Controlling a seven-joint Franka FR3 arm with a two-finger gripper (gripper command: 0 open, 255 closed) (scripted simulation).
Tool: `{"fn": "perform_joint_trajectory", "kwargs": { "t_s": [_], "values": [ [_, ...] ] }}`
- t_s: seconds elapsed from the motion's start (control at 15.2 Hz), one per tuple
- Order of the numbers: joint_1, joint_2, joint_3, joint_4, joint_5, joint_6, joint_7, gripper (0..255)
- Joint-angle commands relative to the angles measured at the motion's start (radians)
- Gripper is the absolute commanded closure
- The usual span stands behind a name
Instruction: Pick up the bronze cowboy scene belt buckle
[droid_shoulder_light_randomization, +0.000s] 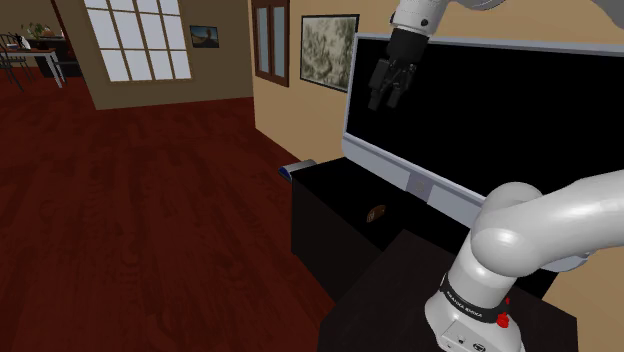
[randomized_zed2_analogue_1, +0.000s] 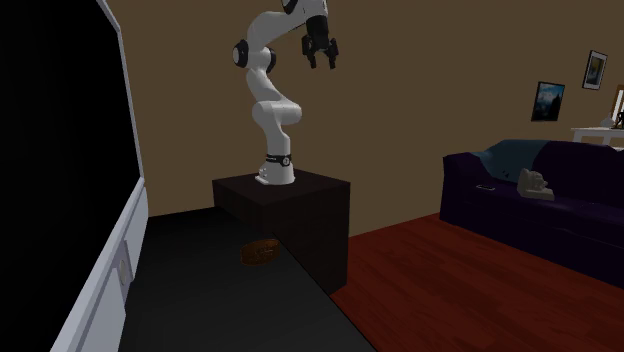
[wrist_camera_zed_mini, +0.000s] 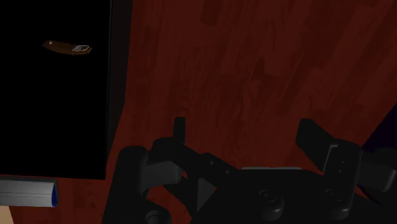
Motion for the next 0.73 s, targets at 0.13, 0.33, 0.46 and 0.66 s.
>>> {"fn": "perform_joint_trajectory", "kwargs": {
  "t_s": [0.13, 0.33, 0.46, 0.66],
  "values": [
    [-0.013, 0.016, -0.012, -0.047, -0.012, 0.055, -0.002, 0],
    [-0.032, 0.05, -0.031, -0.109, -0.029, 0.139, -0.004, 0],
    [-0.045, 0.078, -0.044, -0.147, -0.041, 0.196, -0.004, 0],
    [-0.065, 0.128, -0.065, -0.195, -0.057, 0.284, -0.006, 0]
  ]
}}
